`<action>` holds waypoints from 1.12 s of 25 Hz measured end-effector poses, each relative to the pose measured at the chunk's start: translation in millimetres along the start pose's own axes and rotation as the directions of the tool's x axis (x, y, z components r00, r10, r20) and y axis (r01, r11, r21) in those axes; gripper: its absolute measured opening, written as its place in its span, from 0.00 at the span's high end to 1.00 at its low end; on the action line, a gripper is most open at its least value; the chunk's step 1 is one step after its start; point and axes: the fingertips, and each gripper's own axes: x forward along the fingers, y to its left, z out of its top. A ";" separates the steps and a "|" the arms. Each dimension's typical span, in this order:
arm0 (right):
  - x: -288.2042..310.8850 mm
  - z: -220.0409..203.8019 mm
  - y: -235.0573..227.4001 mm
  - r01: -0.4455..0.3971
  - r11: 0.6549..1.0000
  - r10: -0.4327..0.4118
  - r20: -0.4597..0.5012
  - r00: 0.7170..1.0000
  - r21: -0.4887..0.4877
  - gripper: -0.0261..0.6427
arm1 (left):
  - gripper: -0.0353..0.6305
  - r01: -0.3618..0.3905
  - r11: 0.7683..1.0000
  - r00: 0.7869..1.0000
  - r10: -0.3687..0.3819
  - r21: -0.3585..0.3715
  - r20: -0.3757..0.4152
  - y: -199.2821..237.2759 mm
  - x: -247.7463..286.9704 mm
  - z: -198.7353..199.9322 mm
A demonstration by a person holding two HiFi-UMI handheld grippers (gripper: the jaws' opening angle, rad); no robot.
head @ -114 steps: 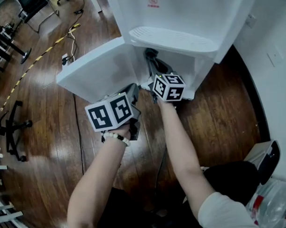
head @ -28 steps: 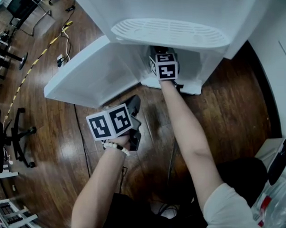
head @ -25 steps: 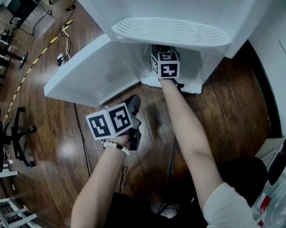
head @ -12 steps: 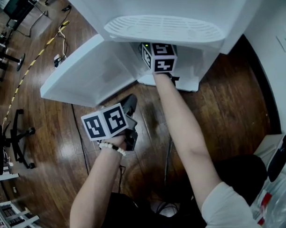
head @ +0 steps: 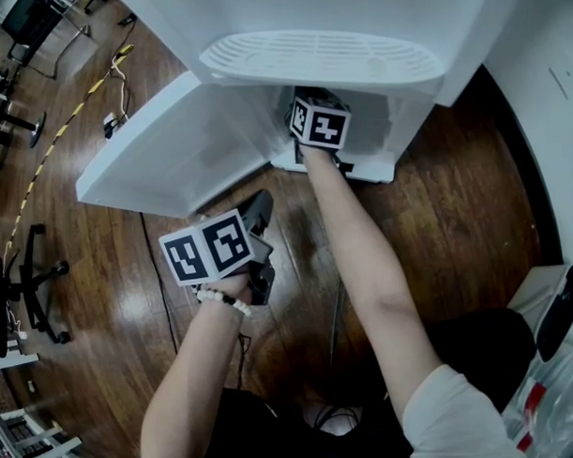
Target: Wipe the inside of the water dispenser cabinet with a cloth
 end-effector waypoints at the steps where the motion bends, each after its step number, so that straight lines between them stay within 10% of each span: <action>1: 2.0 -6.4 -2.9 0.011 1.000 -0.010 -0.025 1.000 0.025 0.91 | 0.96 0.003 1.000 1.000 -0.003 -0.002 -0.001 -0.4 0.2 -0.3; 13: 5.5 -36.4 -24.8 0.103 0.974 -0.075 -0.141 0.987 0.202 0.91 | 0.96 0.013 1.000 1.000 -0.013 -0.012 -0.012 -1.1 -0.8 -2.8; 19: -16.2 15.3 -25.2 0.044 0.970 -0.069 0.101 0.992 0.237 0.91 | 0.96 0.015 1.000 1.000 -0.015 -0.011 0.003 -3.7 -4.0 1.2; 28: -58.6 101.0 -14.5 -0.082 0.975 -0.012 0.419 0.908 0.206 0.91 | 0.96 0.019 1.000 1.000 -0.019 -0.009 0.009 -9.3 -5.1 2.7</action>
